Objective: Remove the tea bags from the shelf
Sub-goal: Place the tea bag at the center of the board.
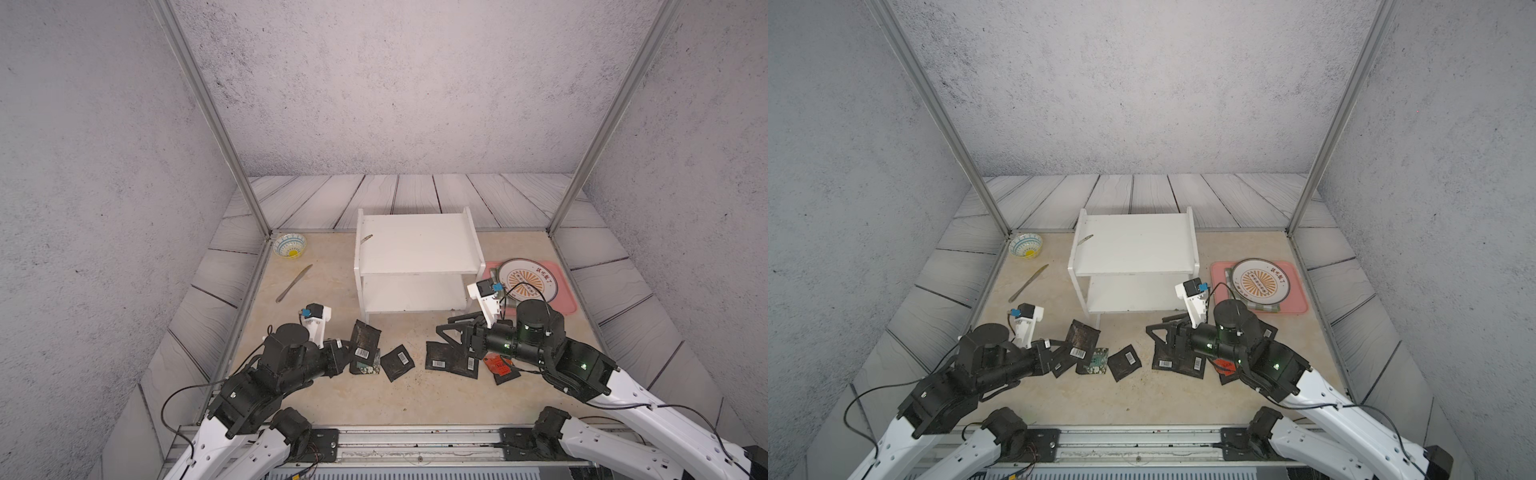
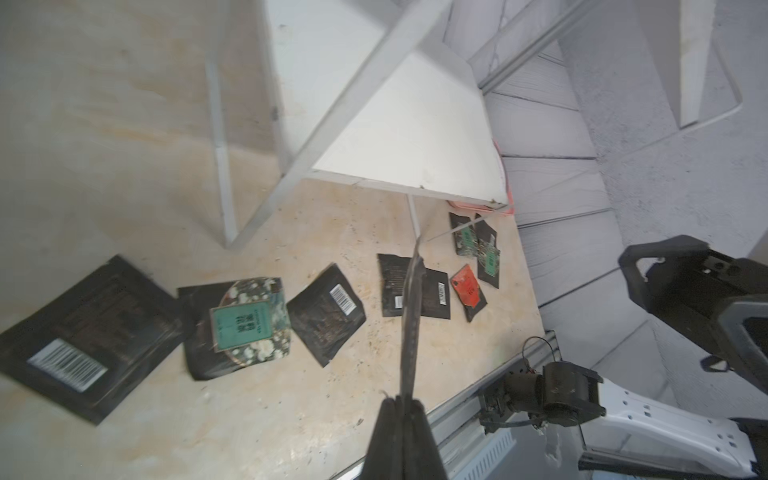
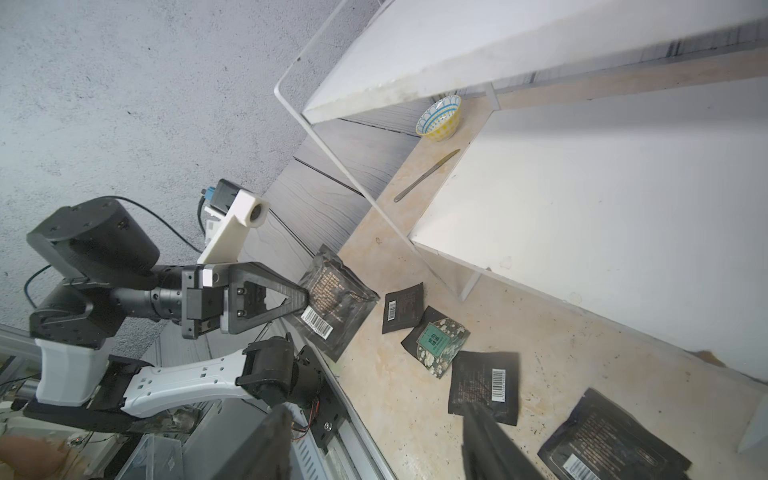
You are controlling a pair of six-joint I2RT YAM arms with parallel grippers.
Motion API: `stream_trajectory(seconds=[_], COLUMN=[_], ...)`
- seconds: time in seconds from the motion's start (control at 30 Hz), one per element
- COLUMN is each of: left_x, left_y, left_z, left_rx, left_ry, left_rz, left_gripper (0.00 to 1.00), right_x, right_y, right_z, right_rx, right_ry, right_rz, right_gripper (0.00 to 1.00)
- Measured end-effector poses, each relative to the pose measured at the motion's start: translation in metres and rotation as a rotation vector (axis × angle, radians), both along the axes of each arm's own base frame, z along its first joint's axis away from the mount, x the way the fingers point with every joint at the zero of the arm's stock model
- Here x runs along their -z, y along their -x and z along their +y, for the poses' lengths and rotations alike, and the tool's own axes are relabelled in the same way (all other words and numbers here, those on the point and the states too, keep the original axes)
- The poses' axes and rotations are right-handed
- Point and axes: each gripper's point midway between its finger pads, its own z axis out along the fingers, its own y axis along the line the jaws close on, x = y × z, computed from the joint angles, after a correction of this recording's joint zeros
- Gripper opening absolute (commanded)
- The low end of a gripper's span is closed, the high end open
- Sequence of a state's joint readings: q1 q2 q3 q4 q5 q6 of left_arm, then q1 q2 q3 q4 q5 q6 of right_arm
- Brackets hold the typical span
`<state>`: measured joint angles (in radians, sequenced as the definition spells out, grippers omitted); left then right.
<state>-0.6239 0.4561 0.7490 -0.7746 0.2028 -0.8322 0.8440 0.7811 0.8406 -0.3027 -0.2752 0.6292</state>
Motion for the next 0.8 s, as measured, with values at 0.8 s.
stream_trajectory(seconds=[0.8], left_x=[0.087], left_y=[-0.055], left_z=[0.105], left_rx=[-0.592], left_ry=[-0.175], left_rz=[0.305], left_gripper=[0.00], right_x=[0.025], right_y=[-0.005], right_z=[-0.011], right_rx=[0.063], right_ry=[0.055], right_rz=[0.025], right_gripper=[0.68])
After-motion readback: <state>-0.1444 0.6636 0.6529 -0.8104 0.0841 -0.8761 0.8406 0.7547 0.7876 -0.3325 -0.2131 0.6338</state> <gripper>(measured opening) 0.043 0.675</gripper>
